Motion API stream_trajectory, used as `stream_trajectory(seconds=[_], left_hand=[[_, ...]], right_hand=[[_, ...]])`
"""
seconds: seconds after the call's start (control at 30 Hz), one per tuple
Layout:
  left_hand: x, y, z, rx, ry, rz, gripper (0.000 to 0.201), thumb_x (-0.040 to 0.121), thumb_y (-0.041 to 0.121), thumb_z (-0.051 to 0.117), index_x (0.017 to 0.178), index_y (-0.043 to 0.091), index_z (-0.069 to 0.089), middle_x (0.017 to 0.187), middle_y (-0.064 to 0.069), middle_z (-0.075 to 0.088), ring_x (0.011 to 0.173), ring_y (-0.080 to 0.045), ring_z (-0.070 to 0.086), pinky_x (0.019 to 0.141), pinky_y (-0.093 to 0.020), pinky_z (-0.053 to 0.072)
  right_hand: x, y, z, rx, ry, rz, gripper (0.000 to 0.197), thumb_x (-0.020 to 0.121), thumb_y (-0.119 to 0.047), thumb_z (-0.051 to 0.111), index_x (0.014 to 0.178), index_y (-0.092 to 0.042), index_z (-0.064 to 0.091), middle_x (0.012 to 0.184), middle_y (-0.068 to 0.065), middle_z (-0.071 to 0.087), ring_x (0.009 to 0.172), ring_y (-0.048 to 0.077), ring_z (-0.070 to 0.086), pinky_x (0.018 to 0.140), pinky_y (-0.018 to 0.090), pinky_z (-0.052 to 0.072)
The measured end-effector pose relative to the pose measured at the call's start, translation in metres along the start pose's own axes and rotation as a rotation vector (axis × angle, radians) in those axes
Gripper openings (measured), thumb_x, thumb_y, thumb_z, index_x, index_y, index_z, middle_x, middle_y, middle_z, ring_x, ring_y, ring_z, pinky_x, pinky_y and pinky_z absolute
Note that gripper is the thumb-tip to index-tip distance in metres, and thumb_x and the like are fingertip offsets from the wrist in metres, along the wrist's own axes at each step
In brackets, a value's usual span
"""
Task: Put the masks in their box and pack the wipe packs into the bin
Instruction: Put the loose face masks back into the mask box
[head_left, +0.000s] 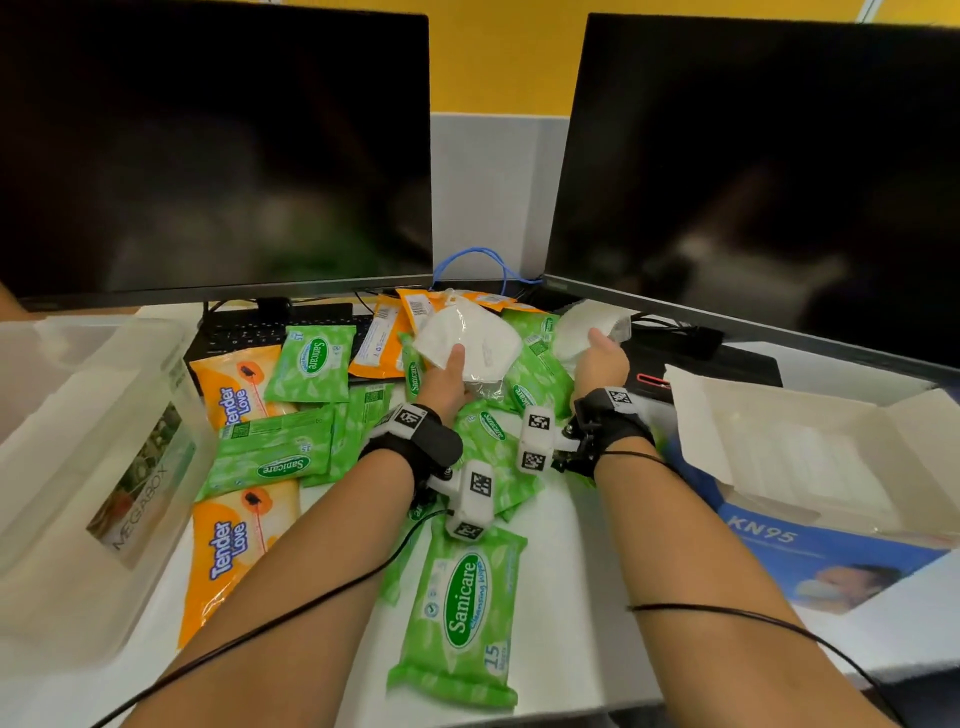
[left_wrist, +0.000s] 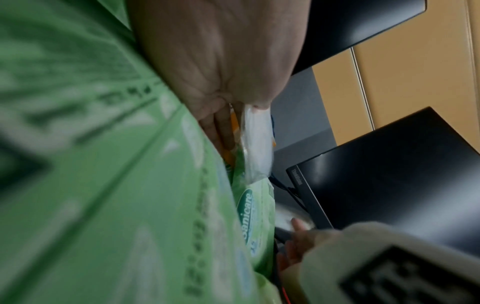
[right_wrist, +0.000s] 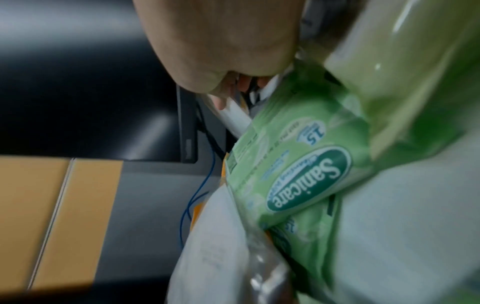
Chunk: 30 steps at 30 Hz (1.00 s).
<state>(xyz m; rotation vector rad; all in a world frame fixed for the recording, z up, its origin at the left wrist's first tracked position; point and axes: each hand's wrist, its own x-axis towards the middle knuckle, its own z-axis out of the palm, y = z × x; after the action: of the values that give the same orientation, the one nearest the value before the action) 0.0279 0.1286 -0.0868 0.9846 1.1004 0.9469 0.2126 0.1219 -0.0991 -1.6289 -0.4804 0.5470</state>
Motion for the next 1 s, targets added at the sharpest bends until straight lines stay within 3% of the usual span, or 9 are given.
stream_trajectory(seconds=[0.23,0.37,0.5,0.57,0.67,0.73,0.83,0.9,1.0], left_hand=[[-0.03,0.028,-0.006,-0.245,-0.036,-0.07,0.055,0.099,0.054,0.028,0.144,0.022,0.033,0.136,-0.012,0.049,0.125,-0.035,0.05,0.106,-0.043,0.037],[-0.05,0.046,-0.009,-0.234,-0.078,-0.064,0.06,0.097,0.059,0.022,0.139,0.021,0.042,0.138,-0.01,0.049,0.126,-0.03,0.048,0.111,-0.045,0.027],[-0.079,0.066,-0.005,-0.279,-0.1,-0.038,0.055,0.097,0.061,0.019,0.097,0.02,0.056,0.096,-0.007,0.055,0.081,-0.024,0.053,0.085,-0.039,0.04],[-0.093,0.073,-0.003,-0.369,-0.122,-0.034,0.052,0.097,0.06,0.021,0.093,0.02,0.054,0.098,-0.007,0.055,0.081,-0.024,0.053,0.077,-0.038,0.042],[-0.115,0.081,0.005,-0.45,-0.185,0.002,0.048,0.099,0.055,0.025,0.101,0.017,0.054,0.121,-0.007,0.055,0.096,-0.024,0.057,0.082,-0.041,0.044],[-0.129,0.086,0.016,-0.464,-0.222,0.04,0.048,0.101,0.05,0.025,0.113,0.015,0.055,0.136,-0.008,0.052,0.097,-0.021,0.059,0.08,-0.038,0.045],[-0.151,0.095,0.038,-0.509,-0.268,0.098,0.047,0.103,0.042,0.026,0.129,0.011,0.05,0.128,-0.011,0.059,0.096,-0.02,0.062,0.082,-0.035,0.05],[-0.162,0.099,0.053,-0.51,-0.291,0.121,0.049,0.103,0.039,0.029,0.136,0.007,0.046,0.114,-0.01,0.065,0.097,-0.021,0.063,0.083,-0.036,0.051],[-0.173,0.099,0.074,-0.454,-0.331,0.144,0.05,0.103,0.04,0.03,0.139,0.009,0.045,0.118,-0.011,0.063,0.1,-0.022,0.063,0.085,-0.037,0.051]], right_hand=[[-0.04,-0.025,-0.007,-0.241,0.041,-0.126,0.036,0.097,-0.017,0.041,0.11,0.006,0.065,0.113,0.024,0.063,0.107,0.038,0.059,0.082,0.034,0.044],[-0.081,-0.048,-0.013,-0.264,0.041,-0.338,0.033,0.098,-0.017,0.043,0.089,0.007,0.065,0.103,0.021,0.06,0.098,0.035,0.056,0.072,0.03,0.034],[-0.131,-0.088,-0.028,-0.101,-0.033,-0.593,0.023,0.094,-0.014,0.054,0.088,0.002,0.068,0.098,0.015,0.064,0.093,0.026,0.058,0.076,0.022,0.034],[-0.152,-0.109,-0.04,-0.016,-0.1,-0.619,0.018,0.091,-0.012,0.057,0.094,-0.005,0.074,0.1,0.009,0.067,0.091,0.015,0.058,0.077,0.016,0.035],[-0.169,-0.133,-0.066,0.024,-0.209,-0.627,0.024,0.086,-0.006,0.058,0.105,-0.012,0.072,0.103,0.005,0.068,0.094,0.013,0.061,0.088,0.023,0.047],[-0.172,-0.144,-0.087,0.036,-0.281,-0.619,0.042,0.084,-0.001,0.057,0.124,-0.014,0.058,0.099,0.002,0.066,0.087,0.009,0.059,0.081,0.016,0.048],[-0.165,-0.155,-0.12,0.054,-0.309,-0.507,0.072,0.083,-0.006,0.063,0.145,-0.018,0.028,0.104,0.001,0.061,0.091,0.011,0.059,0.084,0.022,0.05],[-0.156,-0.157,-0.139,0.023,-0.307,-0.442,0.07,0.082,-0.012,0.067,0.143,-0.014,0.032,0.119,0.003,0.059,0.107,0.018,0.059,0.097,0.036,0.049],[-0.144,-0.156,-0.174,-0.076,-0.354,-0.459,0.042,0.086,-0.015,0.063,0.126,-0.013,0.05,0.12,0.006,0.06,0.109,0.024,0.059,0.096,0.046,0.049]])
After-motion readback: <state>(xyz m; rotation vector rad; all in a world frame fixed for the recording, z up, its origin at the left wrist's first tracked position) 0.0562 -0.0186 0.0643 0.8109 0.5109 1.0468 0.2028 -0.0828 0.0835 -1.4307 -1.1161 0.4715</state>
